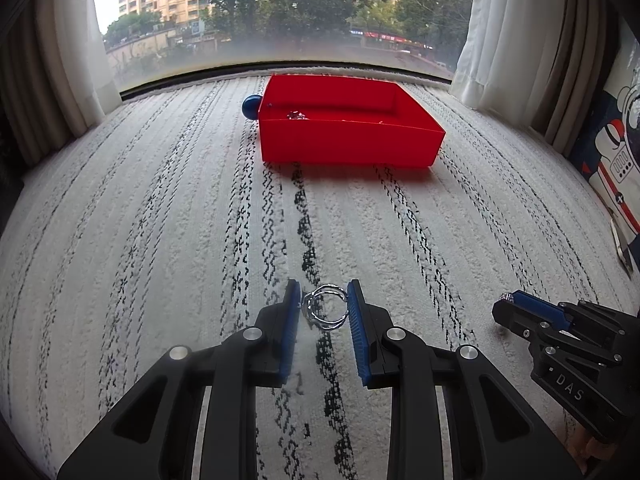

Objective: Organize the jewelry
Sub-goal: 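Carry both rings over the red tray with both tools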

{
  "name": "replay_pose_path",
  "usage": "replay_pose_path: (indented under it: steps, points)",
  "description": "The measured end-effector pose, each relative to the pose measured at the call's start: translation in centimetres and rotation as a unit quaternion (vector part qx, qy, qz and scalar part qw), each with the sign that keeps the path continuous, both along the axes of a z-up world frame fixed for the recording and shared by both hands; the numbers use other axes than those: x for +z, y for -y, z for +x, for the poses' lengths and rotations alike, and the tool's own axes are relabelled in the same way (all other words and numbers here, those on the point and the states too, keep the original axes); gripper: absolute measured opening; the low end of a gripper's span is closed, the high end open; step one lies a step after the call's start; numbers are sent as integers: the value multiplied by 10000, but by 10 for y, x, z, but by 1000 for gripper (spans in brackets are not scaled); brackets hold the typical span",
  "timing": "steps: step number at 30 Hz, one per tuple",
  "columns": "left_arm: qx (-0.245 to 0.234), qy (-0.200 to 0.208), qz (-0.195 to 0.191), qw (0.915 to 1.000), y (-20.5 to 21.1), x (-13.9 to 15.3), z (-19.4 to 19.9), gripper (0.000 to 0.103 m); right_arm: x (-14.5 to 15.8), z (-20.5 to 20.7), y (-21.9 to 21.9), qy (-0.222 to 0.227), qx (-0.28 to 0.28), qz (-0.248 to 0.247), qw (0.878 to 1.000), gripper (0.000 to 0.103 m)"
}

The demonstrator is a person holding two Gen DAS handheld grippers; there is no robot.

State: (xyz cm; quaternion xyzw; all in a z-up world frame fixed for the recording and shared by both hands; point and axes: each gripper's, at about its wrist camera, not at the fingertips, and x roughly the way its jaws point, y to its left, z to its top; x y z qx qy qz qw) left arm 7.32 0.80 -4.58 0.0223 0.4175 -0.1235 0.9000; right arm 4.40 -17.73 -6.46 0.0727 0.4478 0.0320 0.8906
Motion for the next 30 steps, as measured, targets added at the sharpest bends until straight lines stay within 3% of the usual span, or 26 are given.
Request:
replay_pose_path:
  steps: [9,20,30]
  points:
    - [-98,87,-7,9999,9,22,9,23,23,16,-1,216,102,26,9997,21]
    - [-164,539,197,9982,30,84,78,23,82,106,4,540,366,121,9978,21]
    - [-294,160,475,9983,49,66,170,23,79,198,17,272,306,-115,9991,21]
